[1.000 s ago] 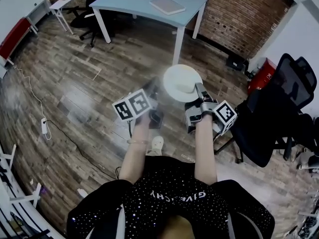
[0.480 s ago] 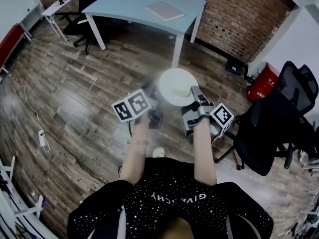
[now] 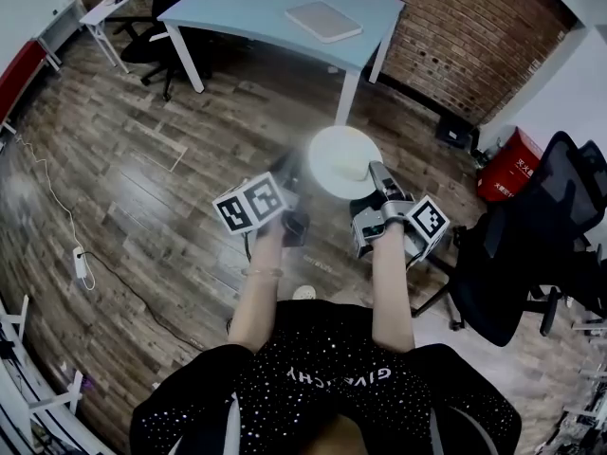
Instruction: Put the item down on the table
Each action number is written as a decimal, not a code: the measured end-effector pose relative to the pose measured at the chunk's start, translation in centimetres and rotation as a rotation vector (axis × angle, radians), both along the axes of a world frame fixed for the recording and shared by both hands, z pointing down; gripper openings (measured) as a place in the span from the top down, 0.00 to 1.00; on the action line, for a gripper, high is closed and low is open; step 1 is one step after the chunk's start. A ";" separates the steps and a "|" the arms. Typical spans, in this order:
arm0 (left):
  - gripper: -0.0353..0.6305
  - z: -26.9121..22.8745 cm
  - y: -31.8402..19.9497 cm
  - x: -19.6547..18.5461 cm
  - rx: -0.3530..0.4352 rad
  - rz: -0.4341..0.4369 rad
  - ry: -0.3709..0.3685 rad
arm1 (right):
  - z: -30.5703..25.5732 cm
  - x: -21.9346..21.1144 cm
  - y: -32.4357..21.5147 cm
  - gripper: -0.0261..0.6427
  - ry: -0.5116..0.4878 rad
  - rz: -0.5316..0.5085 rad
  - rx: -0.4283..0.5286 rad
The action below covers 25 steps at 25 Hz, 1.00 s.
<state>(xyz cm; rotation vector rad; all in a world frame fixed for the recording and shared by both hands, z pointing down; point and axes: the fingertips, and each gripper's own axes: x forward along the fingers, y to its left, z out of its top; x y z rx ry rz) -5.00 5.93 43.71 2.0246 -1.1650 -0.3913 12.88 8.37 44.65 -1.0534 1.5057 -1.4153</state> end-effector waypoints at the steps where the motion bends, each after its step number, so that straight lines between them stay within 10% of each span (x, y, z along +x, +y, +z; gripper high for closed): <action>1: 0.93 0.3 -0.1 -0.1 -0.005 -0.001 0.000 | 0.2 0.0 -0.1 0.92 -0.002 0.000 -0.004; 25: 0.93 1.1 -16.1 0.2 -0.043 -0.078 -0.021 | 0.3 0.4 -18.9 0.92 -0.017 -0.064 -0.020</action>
